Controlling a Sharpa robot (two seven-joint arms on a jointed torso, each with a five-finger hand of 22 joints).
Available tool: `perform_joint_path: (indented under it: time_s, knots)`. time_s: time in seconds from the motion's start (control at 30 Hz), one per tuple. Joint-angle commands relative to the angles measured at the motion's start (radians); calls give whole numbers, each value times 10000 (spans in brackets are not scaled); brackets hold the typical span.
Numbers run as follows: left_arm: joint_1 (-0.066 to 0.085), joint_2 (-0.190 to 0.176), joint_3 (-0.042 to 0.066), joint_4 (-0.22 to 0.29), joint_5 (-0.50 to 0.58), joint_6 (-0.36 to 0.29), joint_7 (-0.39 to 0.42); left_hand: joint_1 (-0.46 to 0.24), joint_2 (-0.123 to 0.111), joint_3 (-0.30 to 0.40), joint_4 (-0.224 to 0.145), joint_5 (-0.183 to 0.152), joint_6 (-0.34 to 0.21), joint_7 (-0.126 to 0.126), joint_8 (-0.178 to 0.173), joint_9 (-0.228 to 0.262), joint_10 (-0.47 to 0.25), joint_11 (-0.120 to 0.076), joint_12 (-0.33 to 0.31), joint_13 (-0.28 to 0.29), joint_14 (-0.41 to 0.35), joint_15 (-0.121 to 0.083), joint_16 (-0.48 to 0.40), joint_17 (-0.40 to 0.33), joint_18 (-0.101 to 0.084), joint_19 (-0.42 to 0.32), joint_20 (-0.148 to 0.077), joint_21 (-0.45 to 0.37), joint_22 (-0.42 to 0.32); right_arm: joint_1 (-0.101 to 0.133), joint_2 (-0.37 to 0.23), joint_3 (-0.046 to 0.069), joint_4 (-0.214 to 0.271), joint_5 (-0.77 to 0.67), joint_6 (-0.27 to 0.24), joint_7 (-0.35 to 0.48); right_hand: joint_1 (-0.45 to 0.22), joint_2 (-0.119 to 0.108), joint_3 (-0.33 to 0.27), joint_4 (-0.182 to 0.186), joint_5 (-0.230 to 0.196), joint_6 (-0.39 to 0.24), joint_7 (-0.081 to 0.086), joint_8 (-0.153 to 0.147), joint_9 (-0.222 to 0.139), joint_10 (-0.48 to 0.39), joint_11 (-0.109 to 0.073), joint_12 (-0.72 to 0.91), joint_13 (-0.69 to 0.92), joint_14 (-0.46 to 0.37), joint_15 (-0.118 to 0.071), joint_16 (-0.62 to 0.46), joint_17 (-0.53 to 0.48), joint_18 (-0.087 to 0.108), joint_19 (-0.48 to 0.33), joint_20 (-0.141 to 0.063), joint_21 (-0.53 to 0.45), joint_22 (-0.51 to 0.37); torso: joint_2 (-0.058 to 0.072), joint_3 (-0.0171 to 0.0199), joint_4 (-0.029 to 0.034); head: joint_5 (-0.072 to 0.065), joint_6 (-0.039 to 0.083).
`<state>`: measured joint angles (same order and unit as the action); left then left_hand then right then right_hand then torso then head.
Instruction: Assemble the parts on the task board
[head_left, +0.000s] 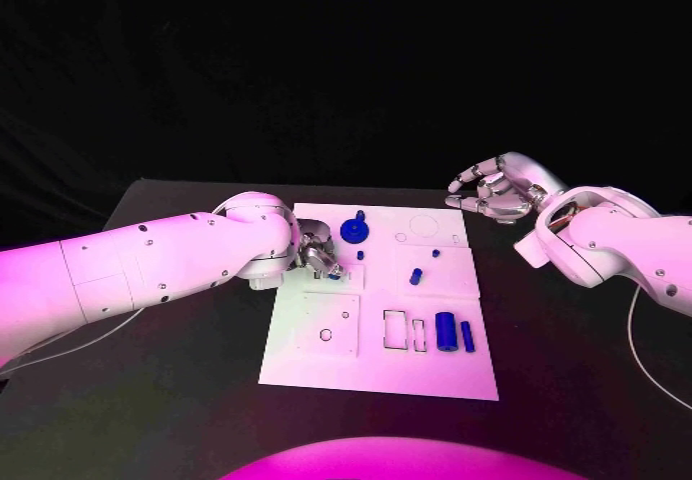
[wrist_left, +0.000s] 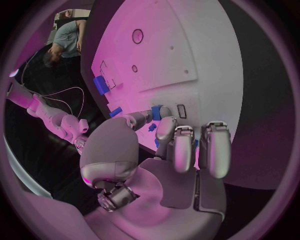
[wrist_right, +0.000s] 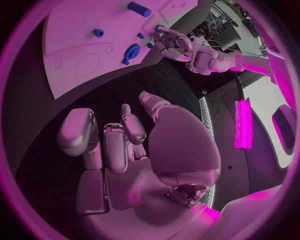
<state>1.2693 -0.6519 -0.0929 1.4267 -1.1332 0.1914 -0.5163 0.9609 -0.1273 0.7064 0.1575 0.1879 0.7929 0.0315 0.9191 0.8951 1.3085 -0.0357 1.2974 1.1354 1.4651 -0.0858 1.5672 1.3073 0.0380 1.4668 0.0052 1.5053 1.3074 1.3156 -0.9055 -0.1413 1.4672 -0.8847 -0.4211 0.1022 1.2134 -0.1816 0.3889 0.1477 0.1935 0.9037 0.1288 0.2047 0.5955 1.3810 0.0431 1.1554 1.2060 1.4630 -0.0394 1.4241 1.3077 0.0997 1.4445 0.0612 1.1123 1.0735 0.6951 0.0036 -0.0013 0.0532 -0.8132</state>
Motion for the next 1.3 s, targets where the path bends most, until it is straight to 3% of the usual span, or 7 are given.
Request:
perform_joint_path:
  time_s: [0.03,0.4,0.8,1.13,1.3]
  knots:
    - [-41,50,-24,-5,112,320,0,-146,-1,-171,70,-37,54,-7,-54,-16,69,-11,40,13,1057,-96,36,2635,-119,571,-58,4,1439,-9,4,0,0,-41,120,49,-66,86,-11,60,63,-70,16,69,5,-69,-11,-45,-16,468,71,-67,764,-4,-81,21,-22,-18,-3,-7,-3,-7,-11]
    - [-41,85,-24,-82,156,263,3,-257,35,-654,414,-36,106,-13,-69,-41,76,-17,45,18,1057,-103,36,2635,-117,571,-68,-8,1430,-10,-7,0,3,-27,130,53,-85,87,-21,77,64,-74,16,70,5,-74,-10,-55,-23,465,72,-73,758,-2,-90,24,-22,-15,5,-7,7,-31,-4]
    - [-42,90,-23,-159,212,113,13,-268,93,-739,506,-22,115,-16,-73,-47,73,-18,42,14,1057,-104,36,2635,-119,576,-70,-3,1442,-11,-7,0,-1,-15,138,52,-102,86,-31,94,64,-76,16,71,4,-84,-10,-76,-40,459,73,-84,744,3,-102,27,-35,-28,0,-9,2,-29,-10]
    - [-44,90,-21,-172,268,-52,19,1,502,-764,589,-18,104,-39,-78,-49,70,-39,37,6,1057,-120,36,2635,-122,583,-82,-1,1456,-12,-11,0,-3,-11,144,47,-126,86,-44,117,63,-77,15,74,4,-82,-10,-73,-37,460,74,-80,750,-3,-101,30,2,15,-3,-1,-1,-36,-26]
    - [-44,102,-21,-182,306,-34,17,22,516,-764,582,-23,102,-40,-78,-48,76,-40,43,16,1057,-121,36,2635,-121,582,-83,-3,1454,-12,-7,0,-2,-11,150,43,-126,86,-44,117,63,-77,15,74,4,-82,-10,-73,-37,460,74,-80,750,-3,-101,30,2,15,-2,-1,8,-39,-30]
